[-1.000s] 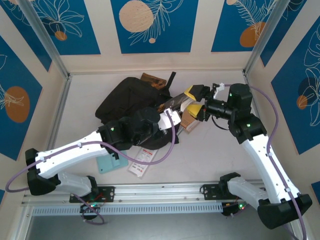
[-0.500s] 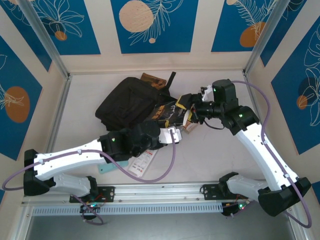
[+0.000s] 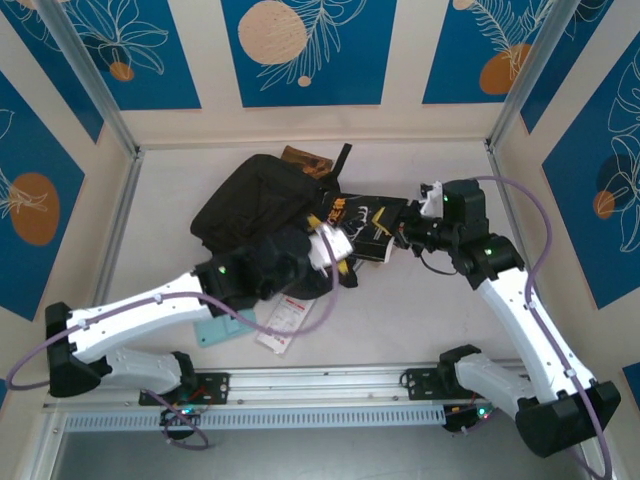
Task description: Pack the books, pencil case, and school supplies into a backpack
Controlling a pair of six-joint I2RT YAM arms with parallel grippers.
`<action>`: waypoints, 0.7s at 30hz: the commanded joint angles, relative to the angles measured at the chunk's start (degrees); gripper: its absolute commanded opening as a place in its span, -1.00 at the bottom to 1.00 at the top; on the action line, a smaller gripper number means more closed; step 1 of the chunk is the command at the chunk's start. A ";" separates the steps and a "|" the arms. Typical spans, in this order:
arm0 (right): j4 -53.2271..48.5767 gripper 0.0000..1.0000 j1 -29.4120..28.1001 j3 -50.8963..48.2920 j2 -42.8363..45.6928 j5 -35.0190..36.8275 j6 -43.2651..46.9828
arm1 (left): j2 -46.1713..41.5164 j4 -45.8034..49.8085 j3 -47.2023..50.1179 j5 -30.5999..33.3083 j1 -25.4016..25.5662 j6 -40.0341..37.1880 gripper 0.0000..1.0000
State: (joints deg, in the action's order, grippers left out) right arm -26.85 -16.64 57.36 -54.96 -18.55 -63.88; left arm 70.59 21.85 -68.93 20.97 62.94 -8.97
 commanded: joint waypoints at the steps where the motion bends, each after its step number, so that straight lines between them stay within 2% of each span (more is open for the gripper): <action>1: 13.50 -1.00 1.49 -3.44 3.63 -5.16 -1.00 | -3.75 0.17 0.25 -13.64 -7.78 26.85 0.72; 3: 18.35 -1.00 1.98 -6.23 4.77 -6.01 -3.88 | -4.38 -2.12 2.08 -18.03 -11.22 35.20 0.73; 7: 25.28 -1.00 2.10 -9.72 6.53 -6.16 -7.84 | -5.08 -5.12 5.16 -22.59 -17.13 51.06 0.94; 11: 30.81 -1.00 1.92 -12.79 8.39 -5.63 -10.25 | -4.42 -13.45 10.11 -31.78 -22.80 63.12 1.00; 13: 33.48 -1.00 1.87 -14.13 8.79 -5.93 -11.71 | -2.82 -16.26 11.39 -35.09 -24.25 67.19 0.99; 18: 39.73 -1.00 0.54 -17.41 9.65 -5.52 -15.15 | -1.04 -25.76 14.88 -38.67 -25.01 74.57 0.91; 21: 41.48 -1.00 -0.32 -18.85 9.96 -4.67 -16.24 | 0.14 -32.31 15.90 -41.05 -25.03 78.02 0.70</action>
State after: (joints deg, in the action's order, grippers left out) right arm 6.02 -16.08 39.09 -46.74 -22.90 -77.49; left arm 70.26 0.30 -53.74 -14.83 38.35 61.65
